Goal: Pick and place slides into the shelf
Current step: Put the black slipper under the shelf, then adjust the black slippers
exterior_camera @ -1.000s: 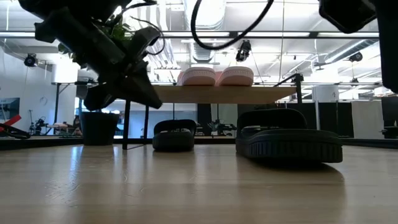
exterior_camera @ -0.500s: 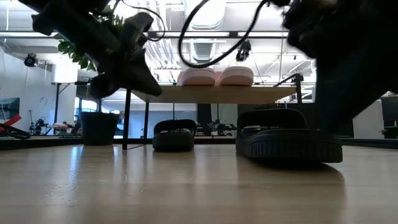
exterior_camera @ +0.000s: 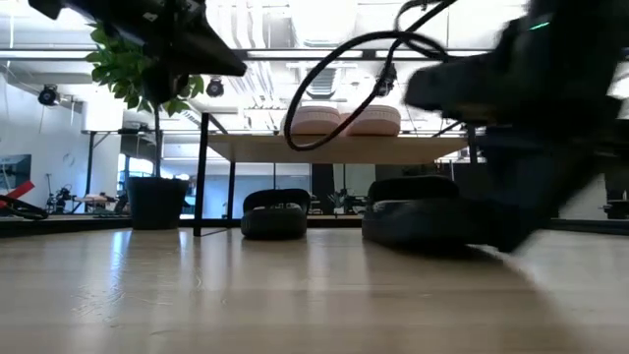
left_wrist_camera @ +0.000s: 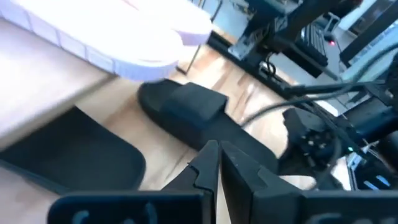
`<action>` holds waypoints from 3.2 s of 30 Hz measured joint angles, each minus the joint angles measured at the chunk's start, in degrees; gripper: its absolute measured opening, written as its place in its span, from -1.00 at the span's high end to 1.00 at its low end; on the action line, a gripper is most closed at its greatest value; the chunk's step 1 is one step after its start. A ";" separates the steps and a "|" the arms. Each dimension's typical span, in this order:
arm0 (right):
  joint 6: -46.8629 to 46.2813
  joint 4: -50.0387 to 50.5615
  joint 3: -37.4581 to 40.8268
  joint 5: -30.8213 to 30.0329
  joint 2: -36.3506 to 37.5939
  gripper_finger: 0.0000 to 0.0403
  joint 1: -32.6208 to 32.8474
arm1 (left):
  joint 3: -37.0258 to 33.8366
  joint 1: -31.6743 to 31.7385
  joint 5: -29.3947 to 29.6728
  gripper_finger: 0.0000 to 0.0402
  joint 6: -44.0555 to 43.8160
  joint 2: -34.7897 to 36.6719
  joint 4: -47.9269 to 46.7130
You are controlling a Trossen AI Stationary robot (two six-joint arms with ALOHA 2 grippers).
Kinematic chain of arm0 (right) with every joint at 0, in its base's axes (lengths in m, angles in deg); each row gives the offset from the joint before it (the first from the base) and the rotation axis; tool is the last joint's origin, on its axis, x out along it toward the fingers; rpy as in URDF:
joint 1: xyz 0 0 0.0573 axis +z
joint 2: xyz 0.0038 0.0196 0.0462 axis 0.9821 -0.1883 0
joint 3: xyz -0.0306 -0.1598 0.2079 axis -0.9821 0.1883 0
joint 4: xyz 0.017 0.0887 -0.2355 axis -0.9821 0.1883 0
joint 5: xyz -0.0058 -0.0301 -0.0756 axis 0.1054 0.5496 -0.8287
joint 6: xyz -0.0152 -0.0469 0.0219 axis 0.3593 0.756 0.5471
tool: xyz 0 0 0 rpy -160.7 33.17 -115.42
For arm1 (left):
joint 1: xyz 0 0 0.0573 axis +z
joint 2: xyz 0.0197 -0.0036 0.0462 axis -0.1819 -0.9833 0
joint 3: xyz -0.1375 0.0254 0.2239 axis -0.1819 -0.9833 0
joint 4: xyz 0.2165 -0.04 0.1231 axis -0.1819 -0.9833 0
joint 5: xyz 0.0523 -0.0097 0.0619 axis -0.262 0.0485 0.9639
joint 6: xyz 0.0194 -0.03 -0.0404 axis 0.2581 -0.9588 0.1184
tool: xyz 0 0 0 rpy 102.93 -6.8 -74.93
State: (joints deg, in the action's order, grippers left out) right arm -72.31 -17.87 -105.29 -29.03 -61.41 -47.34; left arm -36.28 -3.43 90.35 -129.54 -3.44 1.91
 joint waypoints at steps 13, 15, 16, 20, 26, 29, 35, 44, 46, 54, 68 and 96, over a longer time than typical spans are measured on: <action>16.84 3.72 -0.04 -12.08 0.61 0.95 -15.51 | -0.09 -0.23 1.14 0.99 1.95 -0.08 -2.04; 18.91 4.12 -0.02 -13.99 0.61 0.95 -17.50 | -0.05 -0.51 1.05 0.99 1.93 -0.37 -1.94; 19.90 4.08 -0.02 -14.18 0.61 0.95 -18.45 | -0.04 -0.79 0.98 0.99 1.91 -0.41 -1.99; 22.31 4.18 0.00 -16.11 0.62 0.95 -21.17 | -0.05 -1.95 0.88 0.99 1.90 -0.41 -1.98; 23.97 4.22 0.02 -21.07 0.65 0.95 -22.48 | -0.05 -3.19 0.84 0.99 1.86 -0.39 -2.50; 23.89 4.23 0.02 -20.30 0.76 0.95 -22.01 | -0.05 -3.19 0.81 0.99 0.76 -0.37 -4.88; 24.04 3.75 0.02 -19.21 3.53 0.95 -15.71 | -0.13 -3.17 0.63 0.99 -3.32 -0.34 -10.42; 23.17 3.31 0.00 -23.16 13.54 0.95 -2.79 | -1.19 -3.06 1.19 0.99 -16.55 -2.21 -16.60; 18.77 4.00 0.00 -26.96 15.41 0.95 -0.33 | -1.78 -3.06 1.15 0.99 -17.69 -4.03 -16.70; 2.69 11.57 -0.02 -38.11 19.58 0.95 3.58 | -2.30 -1.64 4.84 0.99 -25.00 -13.28 -14.50; 5.78 13.43 0.00 -33.71 19.56 0.95 4.20 | -2.26 4.39 4.96 0.99 -25.23 -22.80 -7.24; 6.66 14.62 2.80 -29.25 19.51 0.95 4.41 | 0.83 11.85 3.99 0.99 -21.62 -23.58 -6.74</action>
State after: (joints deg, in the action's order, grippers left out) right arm -65.65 -3.25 -102.48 -58.28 -41.90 -42.93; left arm -35.46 8.42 94.34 -151.16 -27.02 -4.83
